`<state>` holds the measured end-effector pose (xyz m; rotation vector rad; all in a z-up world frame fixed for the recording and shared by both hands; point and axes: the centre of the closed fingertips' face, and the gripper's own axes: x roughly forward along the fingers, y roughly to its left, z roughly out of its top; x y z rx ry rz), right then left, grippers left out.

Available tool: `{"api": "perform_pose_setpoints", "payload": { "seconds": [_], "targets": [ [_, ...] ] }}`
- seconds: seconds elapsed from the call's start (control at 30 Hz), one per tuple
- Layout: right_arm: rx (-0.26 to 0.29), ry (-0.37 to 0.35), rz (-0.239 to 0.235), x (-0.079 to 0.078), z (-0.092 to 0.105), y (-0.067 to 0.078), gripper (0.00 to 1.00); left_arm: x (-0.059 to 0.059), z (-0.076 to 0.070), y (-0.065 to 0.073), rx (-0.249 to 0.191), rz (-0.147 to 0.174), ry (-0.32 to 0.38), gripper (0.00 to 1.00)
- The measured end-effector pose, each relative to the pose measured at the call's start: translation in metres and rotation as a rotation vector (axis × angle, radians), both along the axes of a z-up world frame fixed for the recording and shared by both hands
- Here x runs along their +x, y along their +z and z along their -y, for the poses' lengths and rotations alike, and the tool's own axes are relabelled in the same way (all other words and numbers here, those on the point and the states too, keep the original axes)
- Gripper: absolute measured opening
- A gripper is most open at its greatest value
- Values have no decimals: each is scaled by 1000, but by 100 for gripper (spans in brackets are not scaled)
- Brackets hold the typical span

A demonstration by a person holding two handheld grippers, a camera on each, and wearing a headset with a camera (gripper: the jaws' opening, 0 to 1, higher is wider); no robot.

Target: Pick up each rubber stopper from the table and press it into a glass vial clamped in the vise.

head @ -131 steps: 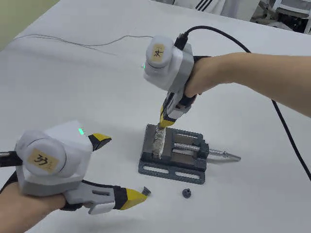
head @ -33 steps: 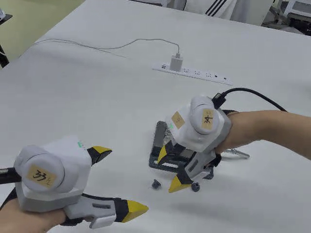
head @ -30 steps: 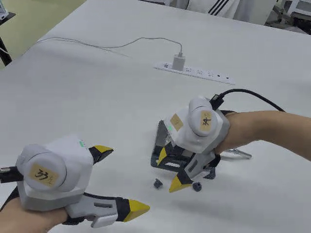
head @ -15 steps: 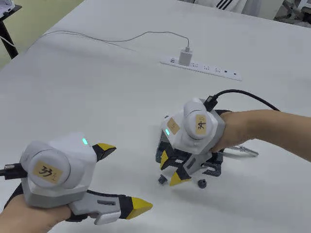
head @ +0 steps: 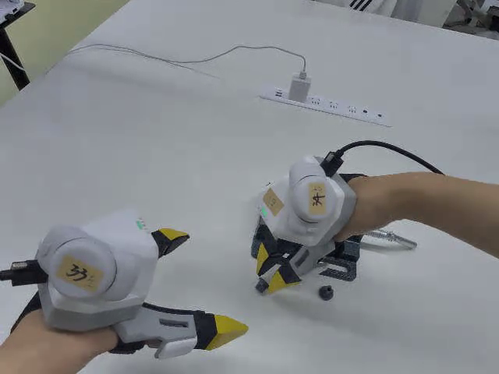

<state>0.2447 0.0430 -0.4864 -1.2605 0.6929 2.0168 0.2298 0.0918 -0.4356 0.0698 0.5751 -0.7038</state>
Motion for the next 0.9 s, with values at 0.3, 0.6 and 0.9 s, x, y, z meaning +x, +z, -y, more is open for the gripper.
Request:
{"api": "perform_pose_setpoints", "payload": {
  "seconds": [0.3,0.6,0.9],
  "targets": [
    [-1,-8,-4,-1,0,-4,8,-1,1,-2,-4,-5,0,83],
    [-9,-68,-23,-3,2,-4,8,-2,3,-3,-7,-7,-4,82],
    [13,-232,-30,-2,7,4,8,-1,9,-4,-7,-1,-22,79]
  ]
}}
